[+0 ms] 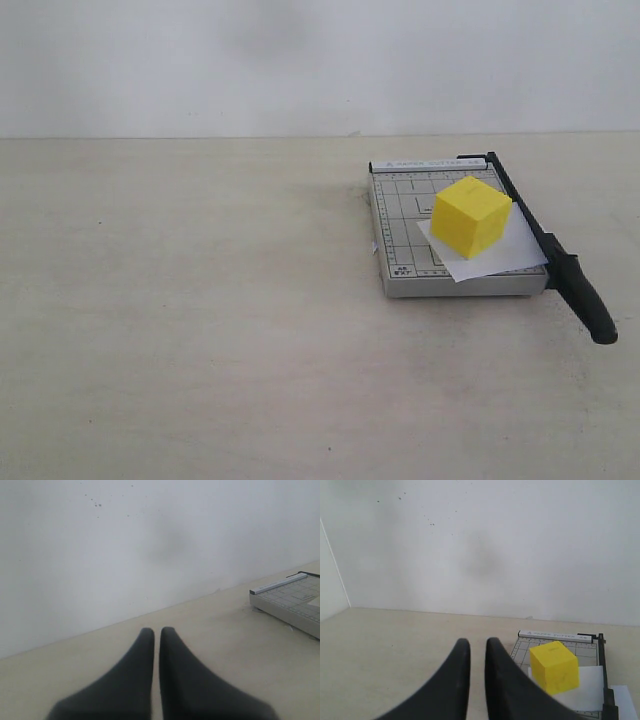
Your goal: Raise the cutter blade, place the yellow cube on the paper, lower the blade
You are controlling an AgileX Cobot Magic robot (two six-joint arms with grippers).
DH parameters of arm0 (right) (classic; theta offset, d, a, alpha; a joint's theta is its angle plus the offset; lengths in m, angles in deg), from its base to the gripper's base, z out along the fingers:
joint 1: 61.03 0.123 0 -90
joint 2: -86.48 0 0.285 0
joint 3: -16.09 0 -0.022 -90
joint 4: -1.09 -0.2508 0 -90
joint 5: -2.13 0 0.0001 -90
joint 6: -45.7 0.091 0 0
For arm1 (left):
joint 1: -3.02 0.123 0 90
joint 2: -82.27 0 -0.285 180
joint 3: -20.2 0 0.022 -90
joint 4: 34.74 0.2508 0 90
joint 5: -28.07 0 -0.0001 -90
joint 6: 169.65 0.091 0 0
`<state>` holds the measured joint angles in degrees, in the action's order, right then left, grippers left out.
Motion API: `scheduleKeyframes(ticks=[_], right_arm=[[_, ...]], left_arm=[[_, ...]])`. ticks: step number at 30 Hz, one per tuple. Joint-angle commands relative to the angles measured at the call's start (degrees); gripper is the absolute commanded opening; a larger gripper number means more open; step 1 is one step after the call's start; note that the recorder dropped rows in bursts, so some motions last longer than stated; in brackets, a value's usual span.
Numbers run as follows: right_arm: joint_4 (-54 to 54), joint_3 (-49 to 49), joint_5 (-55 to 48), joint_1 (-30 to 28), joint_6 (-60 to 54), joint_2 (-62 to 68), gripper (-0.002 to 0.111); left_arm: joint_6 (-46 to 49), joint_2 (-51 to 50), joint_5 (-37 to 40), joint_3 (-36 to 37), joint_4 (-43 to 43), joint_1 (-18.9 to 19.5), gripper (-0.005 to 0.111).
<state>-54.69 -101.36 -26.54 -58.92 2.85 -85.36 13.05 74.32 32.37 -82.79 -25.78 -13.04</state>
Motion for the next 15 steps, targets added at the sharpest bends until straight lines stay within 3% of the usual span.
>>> scheduleKeyframes(ticks=[1, 9, 13, 15], right_arm=[[0.36, 0.22, 0.13, -0.3, 0.21, -0.37, 0.012], [6.17, 2.42, 3.3, -0.3, 4.7, -0.37, 0.012], [27.65, 7.24, 5.31, -0.3, 27.11, -0.37, 0.012], [35.66, 8.45, 5.85, -0.3, 33.12, -0.37, 0.012]], left_arm=[[-0.22, 0.16, 0.09, 0.21, -0.62, 0.13, 0.005], [-0.22, 0.16, 0.09, 0.21, -0.62, 0.13, 0.005], [-0.22, 0.16, 0.09, 0.21, -0.62, 0.13, 0.005], [-0.22, 0.16, 0.09, 0.21, -0.62, 0.13, 0.005]])
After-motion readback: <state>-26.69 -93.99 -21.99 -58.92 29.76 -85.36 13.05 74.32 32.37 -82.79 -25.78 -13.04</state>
